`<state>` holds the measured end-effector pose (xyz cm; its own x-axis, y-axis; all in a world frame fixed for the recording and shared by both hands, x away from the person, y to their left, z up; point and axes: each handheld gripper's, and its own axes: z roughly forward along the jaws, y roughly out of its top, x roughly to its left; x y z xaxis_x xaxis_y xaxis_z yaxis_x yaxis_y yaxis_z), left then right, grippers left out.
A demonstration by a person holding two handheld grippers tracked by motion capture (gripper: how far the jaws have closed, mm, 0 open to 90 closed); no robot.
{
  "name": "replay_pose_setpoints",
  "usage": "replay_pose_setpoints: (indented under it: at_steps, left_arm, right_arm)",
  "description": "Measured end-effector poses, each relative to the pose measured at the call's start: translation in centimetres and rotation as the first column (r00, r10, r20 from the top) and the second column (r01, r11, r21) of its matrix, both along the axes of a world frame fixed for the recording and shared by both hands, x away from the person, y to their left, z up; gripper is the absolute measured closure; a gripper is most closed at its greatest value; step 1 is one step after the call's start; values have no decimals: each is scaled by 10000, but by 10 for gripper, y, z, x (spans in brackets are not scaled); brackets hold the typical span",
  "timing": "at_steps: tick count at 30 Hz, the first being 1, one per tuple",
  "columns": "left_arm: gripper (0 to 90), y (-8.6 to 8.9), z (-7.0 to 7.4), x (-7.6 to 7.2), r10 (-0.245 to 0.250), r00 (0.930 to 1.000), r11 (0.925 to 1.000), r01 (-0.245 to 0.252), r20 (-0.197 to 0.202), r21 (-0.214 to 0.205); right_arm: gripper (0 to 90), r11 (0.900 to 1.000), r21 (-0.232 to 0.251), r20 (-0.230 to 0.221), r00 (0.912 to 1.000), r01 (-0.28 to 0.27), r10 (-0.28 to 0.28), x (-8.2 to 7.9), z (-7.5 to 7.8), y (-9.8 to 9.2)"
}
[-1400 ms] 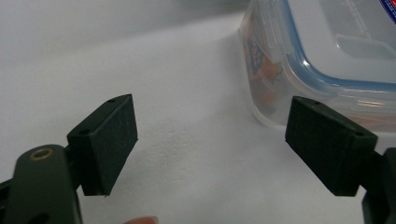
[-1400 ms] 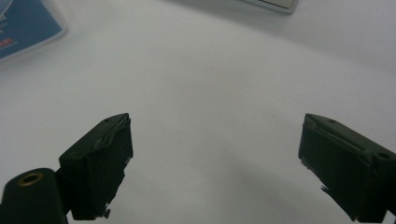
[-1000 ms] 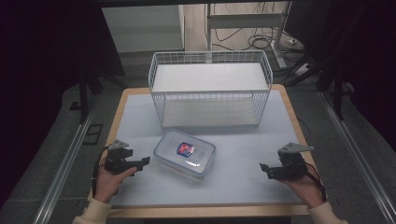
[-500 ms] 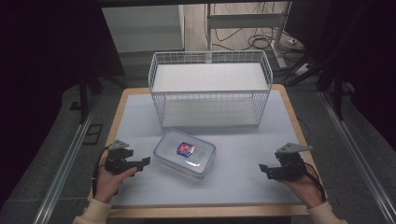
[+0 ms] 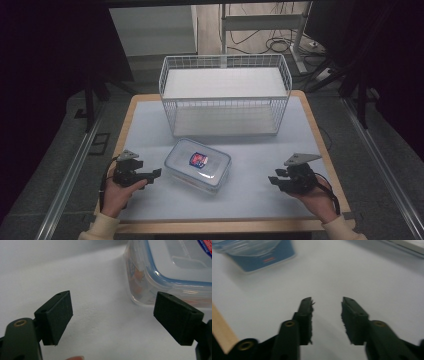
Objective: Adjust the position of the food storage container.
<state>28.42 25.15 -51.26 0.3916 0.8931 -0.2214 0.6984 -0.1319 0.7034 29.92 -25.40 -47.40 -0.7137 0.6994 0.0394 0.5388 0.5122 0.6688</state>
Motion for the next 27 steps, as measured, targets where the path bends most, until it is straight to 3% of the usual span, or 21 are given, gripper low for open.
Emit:
replay_pose_setpoints:
  at_steps: [3,6,12,17,18,19,21,22,23,27]
  left_arm:
    - [160,1,0,0,32,10000,10000,-32,-29,8]
    - [159,1,-1,1,35,10000,10000,-35,-69,13]
    - [158,1,-1,0,20,10000,10000,-20,-90,-7]
    - [157,4,-2,1,95,9998,10000,-94,-161,19]
    - [157,4,-2,1,95,9998,10000,-94,-161,19]
    - [157,5,-3,1,125,9998,9999,-125,-168,-2]
    - [156,6,-3,1,144,9997,9999,-144,-176,1]
    - [156,6,-3,1,166,9997,9999,-166,-151,-10]
    - [156,6,-2,1,153,9997,9999,-153,-170,-26]
    - [156,6,-3,2,137,9997,9999,-137,-185,-21]
  right_arm:
    - [727,9995,-48,-97,9995,-311,310,-2,0,10]
    - [877,9929,-220,-413,9924,-1172,1163,-6,-4,34]
    - [900,9785,-436,-574,9783,-2018,1992,-12,-9,66]
    - [900,9532,-491,-556,9537,-2982,2955,-26,-12,108]
    - [900,9532,-491,-556,9537,-2982,2955,-26,-12,108]
    - [900,9406,-529,-601,9413,-3354,3323,-30,-14,125]
    - [900,9364,-548,-620,9371,-3467,3434,-31,-14,131]
    - [900,9311,-565,-650,9320,-3603,3566,-33,-16,138]
    - [900,9188,-732,-722,9210,-3878,3829,-38,-19,152]
    - [900,9027,-869,-756,9063,-4215,4159,-43,-25,169]
